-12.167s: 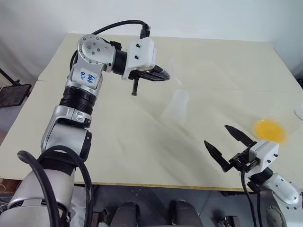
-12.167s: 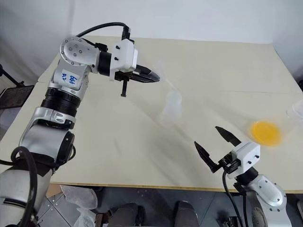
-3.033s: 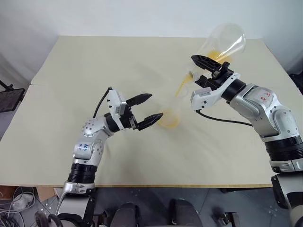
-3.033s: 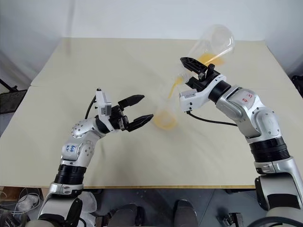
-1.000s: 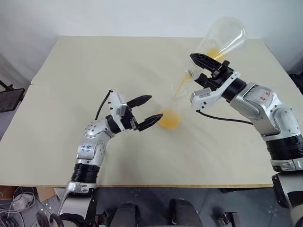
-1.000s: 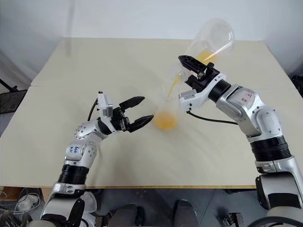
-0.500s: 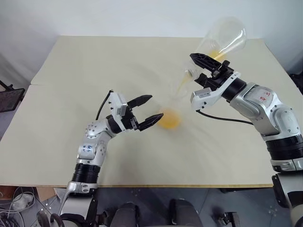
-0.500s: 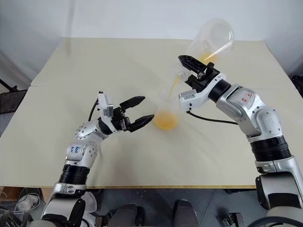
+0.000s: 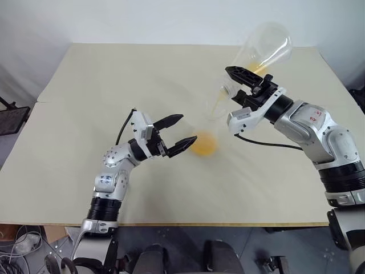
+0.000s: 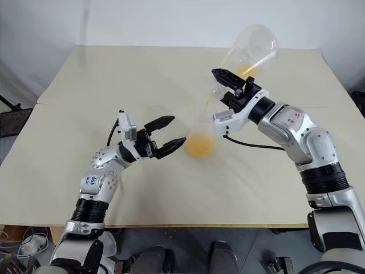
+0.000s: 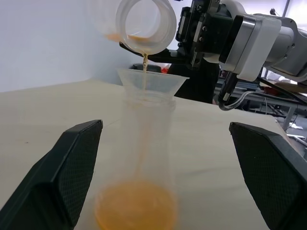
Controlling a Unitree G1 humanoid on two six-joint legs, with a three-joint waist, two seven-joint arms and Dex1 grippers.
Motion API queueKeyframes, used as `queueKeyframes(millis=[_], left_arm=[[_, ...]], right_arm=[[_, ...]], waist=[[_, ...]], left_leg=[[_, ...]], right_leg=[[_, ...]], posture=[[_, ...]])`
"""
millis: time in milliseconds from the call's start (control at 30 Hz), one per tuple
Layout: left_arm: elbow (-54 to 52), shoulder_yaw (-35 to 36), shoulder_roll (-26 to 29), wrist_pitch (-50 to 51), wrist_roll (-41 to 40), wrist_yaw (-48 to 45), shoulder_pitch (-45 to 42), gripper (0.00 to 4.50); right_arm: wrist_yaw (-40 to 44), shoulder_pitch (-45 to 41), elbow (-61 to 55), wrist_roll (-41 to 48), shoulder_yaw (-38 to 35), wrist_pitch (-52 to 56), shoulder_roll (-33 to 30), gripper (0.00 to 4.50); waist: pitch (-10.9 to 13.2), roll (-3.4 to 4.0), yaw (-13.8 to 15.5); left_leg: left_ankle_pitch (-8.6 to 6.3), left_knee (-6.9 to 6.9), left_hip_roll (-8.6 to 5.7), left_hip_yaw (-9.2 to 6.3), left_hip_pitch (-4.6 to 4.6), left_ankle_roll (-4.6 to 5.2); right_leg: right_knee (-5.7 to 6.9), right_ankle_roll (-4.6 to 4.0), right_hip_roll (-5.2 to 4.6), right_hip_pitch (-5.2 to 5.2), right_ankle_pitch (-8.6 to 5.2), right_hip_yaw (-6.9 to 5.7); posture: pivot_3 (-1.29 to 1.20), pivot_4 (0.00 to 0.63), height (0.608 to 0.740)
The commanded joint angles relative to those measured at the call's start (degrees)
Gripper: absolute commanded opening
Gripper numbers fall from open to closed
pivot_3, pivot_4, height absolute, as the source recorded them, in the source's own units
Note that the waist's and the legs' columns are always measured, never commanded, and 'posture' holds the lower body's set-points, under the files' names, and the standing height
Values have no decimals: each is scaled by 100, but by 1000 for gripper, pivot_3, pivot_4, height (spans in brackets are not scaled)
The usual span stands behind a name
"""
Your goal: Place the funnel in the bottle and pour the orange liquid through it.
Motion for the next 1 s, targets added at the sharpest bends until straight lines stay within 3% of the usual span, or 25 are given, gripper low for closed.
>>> queueKeyframes(millis=[33,1000], left_arm=[[-204,-38,-30,-61,10,15,-71,4500],[-220,-57,-48,-57,-16,24,-53,4500]], right_arm=[[-143,-156,-106,-1,-124,12,-135,2435],[-339,-140,-115,-184,-86,-42,-230,2435]], waist=[[0,0,-6],[0,0,-5]], left_leg=[[0,0,0,0,0,0],[0,0,1,0,0,0]], right_leg=[[0,0,0,0,0,0],[0,0,0,0,0,0]], posture=[[0,150,740],[0,150,740]])
